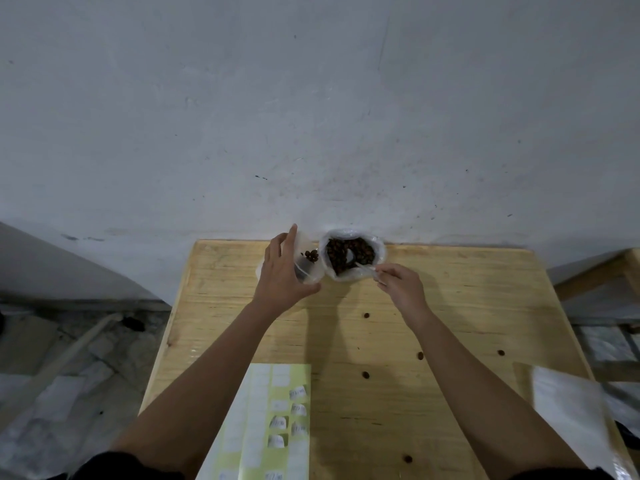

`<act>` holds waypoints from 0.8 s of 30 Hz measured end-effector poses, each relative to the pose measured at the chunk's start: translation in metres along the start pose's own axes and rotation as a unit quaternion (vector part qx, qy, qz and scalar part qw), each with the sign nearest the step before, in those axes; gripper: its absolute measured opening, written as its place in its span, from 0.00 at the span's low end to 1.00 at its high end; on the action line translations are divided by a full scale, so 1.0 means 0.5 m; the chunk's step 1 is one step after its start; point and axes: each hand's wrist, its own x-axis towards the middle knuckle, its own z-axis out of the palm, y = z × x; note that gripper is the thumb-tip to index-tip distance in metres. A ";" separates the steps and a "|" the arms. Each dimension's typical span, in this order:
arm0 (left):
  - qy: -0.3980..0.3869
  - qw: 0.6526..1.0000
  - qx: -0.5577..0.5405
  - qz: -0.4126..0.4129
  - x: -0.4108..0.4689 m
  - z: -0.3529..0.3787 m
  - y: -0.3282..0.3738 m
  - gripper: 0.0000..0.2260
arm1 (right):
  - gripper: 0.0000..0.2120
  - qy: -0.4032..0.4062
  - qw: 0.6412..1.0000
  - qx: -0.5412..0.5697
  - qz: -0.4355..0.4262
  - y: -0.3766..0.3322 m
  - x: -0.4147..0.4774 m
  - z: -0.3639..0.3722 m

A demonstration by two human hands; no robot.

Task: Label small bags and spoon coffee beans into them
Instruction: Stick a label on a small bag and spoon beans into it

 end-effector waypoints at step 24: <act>-0.013 0.996 -0.069 0.048 -0.028 0.054 0.208 0.54 | 0.03 -0.003 0.950 -0.185 -0.252 -0.144 -0.122 -0.118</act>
